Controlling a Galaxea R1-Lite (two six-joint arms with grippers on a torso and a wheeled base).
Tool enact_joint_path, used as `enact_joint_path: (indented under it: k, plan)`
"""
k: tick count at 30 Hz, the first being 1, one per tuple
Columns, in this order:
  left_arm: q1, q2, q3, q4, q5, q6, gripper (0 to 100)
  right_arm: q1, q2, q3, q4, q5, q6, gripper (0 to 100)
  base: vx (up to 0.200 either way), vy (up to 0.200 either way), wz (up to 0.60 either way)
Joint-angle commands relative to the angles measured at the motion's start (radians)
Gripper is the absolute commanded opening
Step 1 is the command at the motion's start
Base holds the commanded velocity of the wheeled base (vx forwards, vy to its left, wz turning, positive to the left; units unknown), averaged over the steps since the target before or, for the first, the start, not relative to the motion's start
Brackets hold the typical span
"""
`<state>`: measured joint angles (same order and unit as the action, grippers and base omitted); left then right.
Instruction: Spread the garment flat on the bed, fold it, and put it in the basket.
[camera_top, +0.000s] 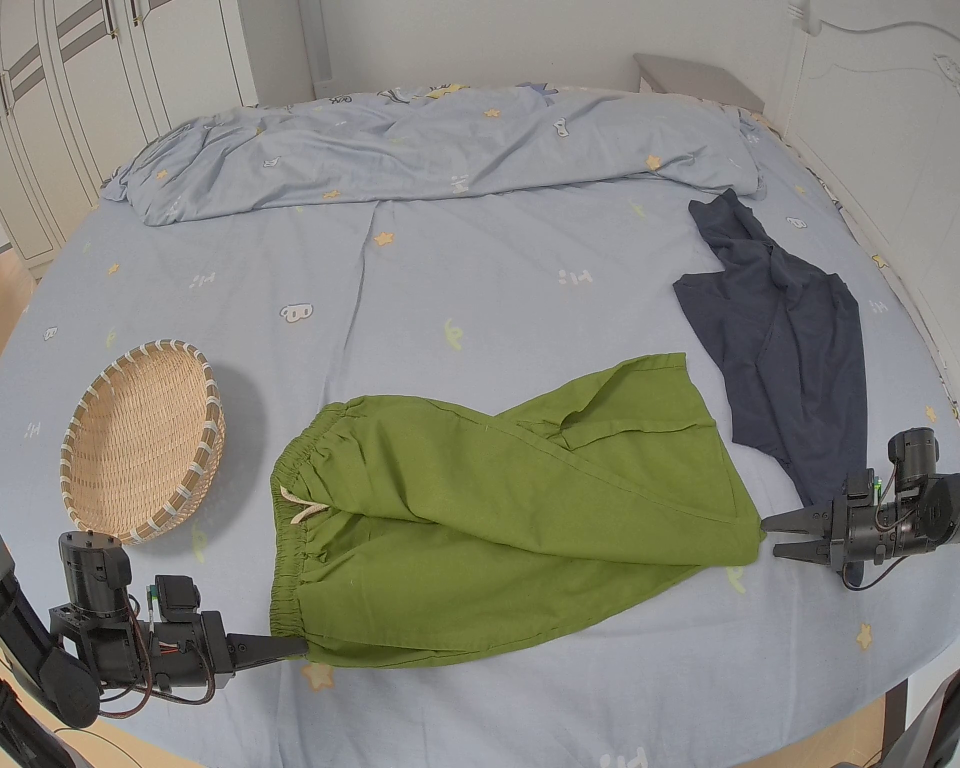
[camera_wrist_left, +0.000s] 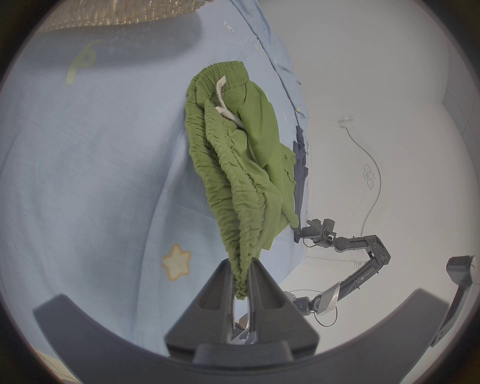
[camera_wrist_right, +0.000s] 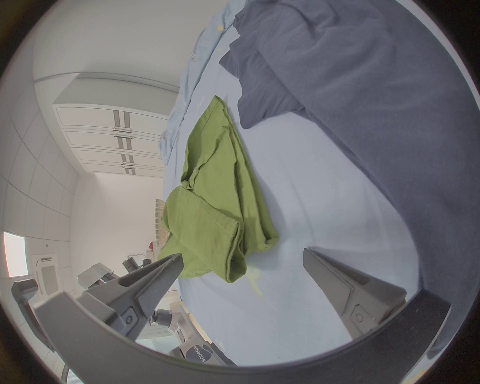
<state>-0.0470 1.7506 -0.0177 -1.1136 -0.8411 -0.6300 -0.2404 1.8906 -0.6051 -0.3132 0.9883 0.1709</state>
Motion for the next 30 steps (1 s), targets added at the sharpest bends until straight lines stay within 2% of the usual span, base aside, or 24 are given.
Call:
enact_joint_path:
  k: [1,5,12,23,24,30]
  plan:
    - [-0.001,0.000,0.018,0.000,-0.001,0.000,0,0.004,0.045,-0.001,-0.024,0.039,0.002,100,0.000,0.000,0.00]
    - [-0.001,-0.002,0.018,0.001,-0.001,0.000,0,0.007,0.094,-0.013,-0.064,0.075,0.007,100,0.000,0.000,0.00]
    - [0.001,0.000,0.018,0.001,-0.001,0.000,0,0.013,0.127,-0.047,-0.076,0.095,0.013,100,0.000,0.000,0.00]
    - [0.001,0.001,0.018,0.005,-0.001,0.001,0,0.009,0.140,-0.099,-0.076,0.101,0.018,100,0.000,0.000,0.00]
    - [0.001,0.001,0.018,0.005,-0.001,0.001,0,0.007,0.140,-0.101,-0.076,0.105,0.019,0,0.000,0.000,0.00]
    - [-0.001,0.000,0.018,0.008,-0.001,0.001,0,-0.003,0.142,-0.116,-0.080,0.144,0.030,0,0.000,0.000,0.00]
